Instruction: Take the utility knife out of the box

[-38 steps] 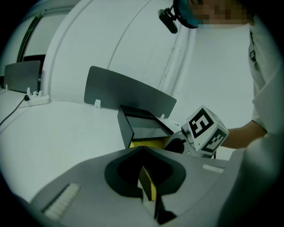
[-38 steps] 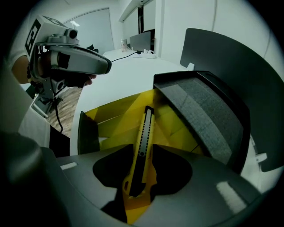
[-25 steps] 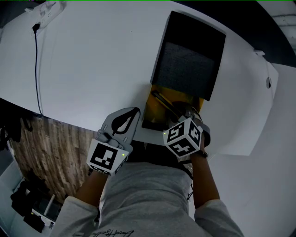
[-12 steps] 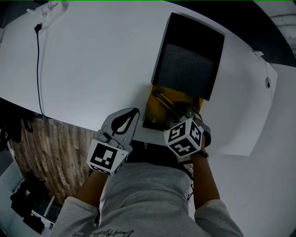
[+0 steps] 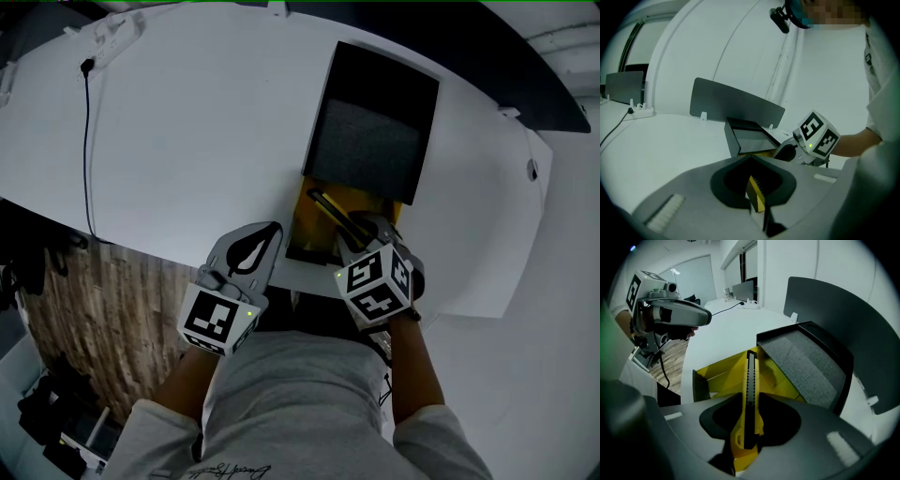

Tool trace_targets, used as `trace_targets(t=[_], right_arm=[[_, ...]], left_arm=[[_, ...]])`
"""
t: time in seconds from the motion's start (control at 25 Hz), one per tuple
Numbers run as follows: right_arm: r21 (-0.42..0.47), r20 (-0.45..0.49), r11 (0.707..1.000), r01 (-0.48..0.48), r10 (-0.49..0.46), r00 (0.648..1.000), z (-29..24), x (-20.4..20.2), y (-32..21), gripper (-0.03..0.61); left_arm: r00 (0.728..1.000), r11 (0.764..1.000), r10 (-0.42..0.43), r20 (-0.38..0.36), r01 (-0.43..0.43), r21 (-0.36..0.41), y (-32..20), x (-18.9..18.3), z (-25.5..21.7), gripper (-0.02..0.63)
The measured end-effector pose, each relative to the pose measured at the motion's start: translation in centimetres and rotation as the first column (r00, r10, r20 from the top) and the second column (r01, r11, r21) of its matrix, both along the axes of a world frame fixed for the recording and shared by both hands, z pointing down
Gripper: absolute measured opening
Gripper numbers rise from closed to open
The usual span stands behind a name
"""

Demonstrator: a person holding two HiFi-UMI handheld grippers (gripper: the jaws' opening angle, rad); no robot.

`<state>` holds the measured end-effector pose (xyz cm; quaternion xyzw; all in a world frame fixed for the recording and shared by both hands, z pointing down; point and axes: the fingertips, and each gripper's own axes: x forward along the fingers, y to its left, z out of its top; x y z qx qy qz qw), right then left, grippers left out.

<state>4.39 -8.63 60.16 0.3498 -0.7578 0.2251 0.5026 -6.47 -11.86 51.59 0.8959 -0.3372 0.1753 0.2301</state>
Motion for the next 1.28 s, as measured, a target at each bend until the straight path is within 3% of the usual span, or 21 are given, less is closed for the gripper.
trace_targets(t=[0.64,1.28], right_arm=[[0.139,0.147,0.987,-0.076,0.055,0.988,-6.5,0.6,0.3,0.132],[0.267,0.338,0.942,-0.204,0.107,0.935,-15.6,1.8,1.1,0.132]], left_arm=[[1.000,0.995,0.019,0.019,-0.021,0.102,1.2,0.6,-5.0,0.000],[1.000,0.982,0.007,-0.025,-0.002,0.188,2.1,2.1,-11.0,0.000]])
